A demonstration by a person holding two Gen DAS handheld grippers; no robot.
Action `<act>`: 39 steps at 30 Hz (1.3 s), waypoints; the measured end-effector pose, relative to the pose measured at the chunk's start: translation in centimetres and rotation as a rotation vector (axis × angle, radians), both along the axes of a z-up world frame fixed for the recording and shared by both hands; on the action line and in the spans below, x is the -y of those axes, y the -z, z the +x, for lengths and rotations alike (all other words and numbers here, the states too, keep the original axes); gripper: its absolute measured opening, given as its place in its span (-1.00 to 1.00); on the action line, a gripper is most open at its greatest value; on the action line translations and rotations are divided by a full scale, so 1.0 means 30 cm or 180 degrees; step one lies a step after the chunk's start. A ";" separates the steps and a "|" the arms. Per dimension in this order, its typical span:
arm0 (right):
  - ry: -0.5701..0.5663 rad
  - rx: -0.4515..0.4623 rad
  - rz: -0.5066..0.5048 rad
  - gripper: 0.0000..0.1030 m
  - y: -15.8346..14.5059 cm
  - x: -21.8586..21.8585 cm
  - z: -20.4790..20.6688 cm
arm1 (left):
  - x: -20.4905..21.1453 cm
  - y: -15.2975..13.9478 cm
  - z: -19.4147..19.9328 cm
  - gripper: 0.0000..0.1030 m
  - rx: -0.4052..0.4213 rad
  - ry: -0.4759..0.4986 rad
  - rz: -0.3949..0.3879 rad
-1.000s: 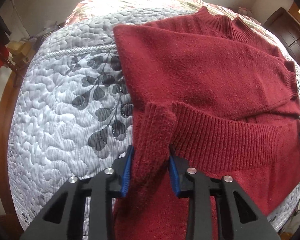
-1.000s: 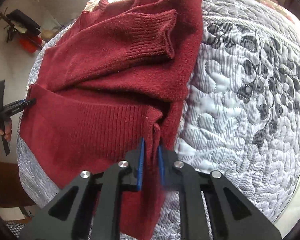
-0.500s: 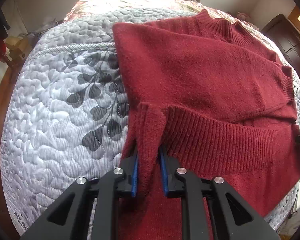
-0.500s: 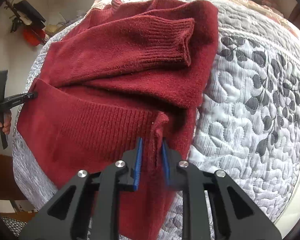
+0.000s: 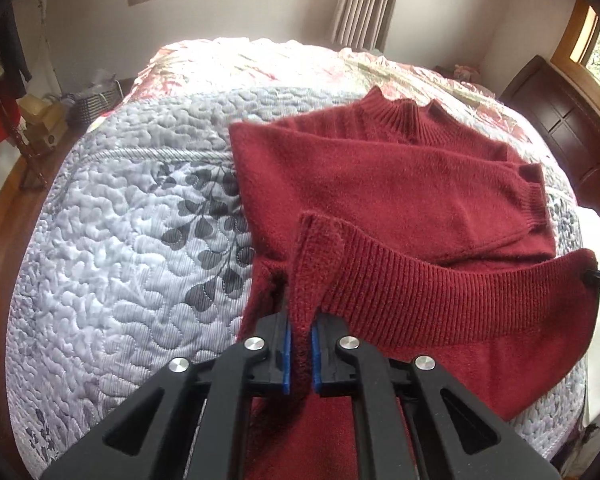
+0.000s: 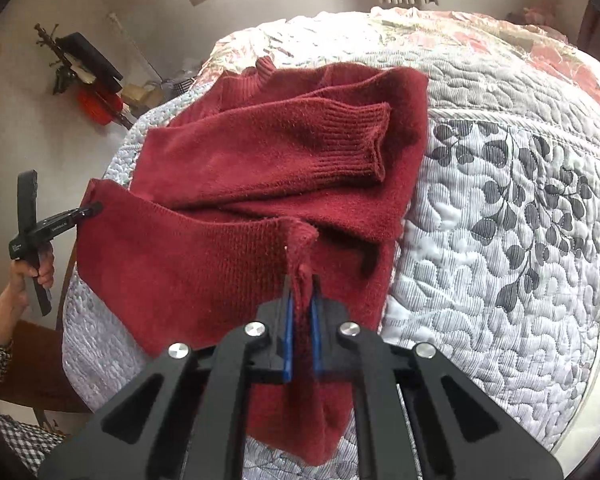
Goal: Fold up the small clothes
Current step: 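Grasp the folded hem edge with both grippers and lift it, then fold the lifted edge over toward the collar and open both grippers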
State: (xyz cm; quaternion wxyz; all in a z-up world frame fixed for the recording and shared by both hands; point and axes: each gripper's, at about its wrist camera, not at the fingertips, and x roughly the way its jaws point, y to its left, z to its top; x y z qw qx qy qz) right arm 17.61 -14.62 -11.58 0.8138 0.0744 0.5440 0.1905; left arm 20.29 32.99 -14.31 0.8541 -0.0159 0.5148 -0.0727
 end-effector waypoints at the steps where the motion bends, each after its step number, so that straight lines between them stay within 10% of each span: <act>1: 0.0008 0.0038 0.0016 -0.89 -0.017 0.005 0.001 | -0.005 -0.021 0.003 -0.87 0.0056 -0.0031 -0.0034; 16: 0.0139 0.0426 -0.0073 -0.89 -0.160 -0.003 0.446 | 0.008 -0.145 0.447 -0.87 0.0449 -0.0248 -0.0147; 36: 0.0563 -0.0372 -0.0102 -0.78 0.168 0.027 0.751 | -0.010 0.233 0.716 -0.71 -0.0352 -0.0629 0.0115; 39: 0.0619 -0.0272 -0.0017 -0.33 0.105 0.047 0.709 | -0.025 0.191 0.694 -0.10 -0.0403 -0.0594 0.0086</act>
